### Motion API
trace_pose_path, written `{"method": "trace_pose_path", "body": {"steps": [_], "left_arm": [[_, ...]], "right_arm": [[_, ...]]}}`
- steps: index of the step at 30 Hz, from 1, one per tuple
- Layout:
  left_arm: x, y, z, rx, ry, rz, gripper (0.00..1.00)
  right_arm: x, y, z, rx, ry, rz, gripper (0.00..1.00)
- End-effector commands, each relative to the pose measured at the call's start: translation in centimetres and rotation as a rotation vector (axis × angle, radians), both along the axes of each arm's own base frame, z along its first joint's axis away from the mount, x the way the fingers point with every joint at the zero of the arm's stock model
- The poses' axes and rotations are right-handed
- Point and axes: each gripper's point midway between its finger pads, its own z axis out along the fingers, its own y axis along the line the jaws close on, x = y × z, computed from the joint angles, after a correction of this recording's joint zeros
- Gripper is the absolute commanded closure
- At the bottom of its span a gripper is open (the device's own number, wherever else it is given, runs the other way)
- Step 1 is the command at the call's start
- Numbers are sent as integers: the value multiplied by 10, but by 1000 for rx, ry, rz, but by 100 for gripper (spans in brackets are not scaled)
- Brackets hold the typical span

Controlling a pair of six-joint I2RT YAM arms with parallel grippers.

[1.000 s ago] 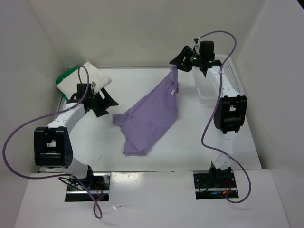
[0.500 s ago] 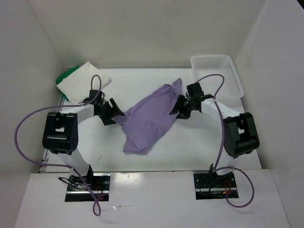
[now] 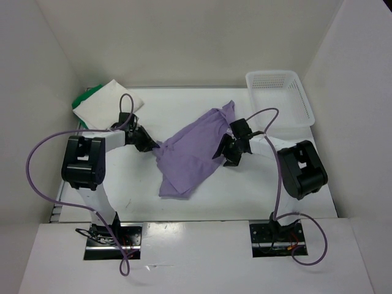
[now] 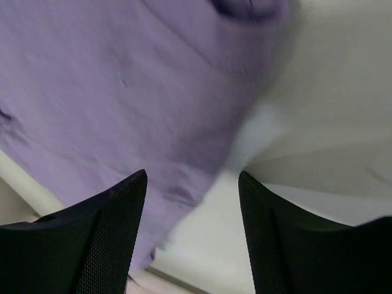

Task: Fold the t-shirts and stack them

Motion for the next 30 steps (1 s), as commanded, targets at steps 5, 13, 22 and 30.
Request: {"method": "trace_pose_path", "body": {"steps": [5, 13, 22, 30], "left_arm": [[44, 0, 55, 14, -179, 15, 89], [70, 19, 151, 34, -390, 64, 96], [21, 25, 141, 23, -330, 14, 67], [-6, -14, 51, -25, -92, -89, 6]], "right_arm": [[92, 0, 1, -117, -165, -106, 41], [133, 5, 78, -141, -362, -43, 97], [116, -27, 188, -146, -550, 10, 97], [96, -41, 147, -117, -450, 21, 97]]}}
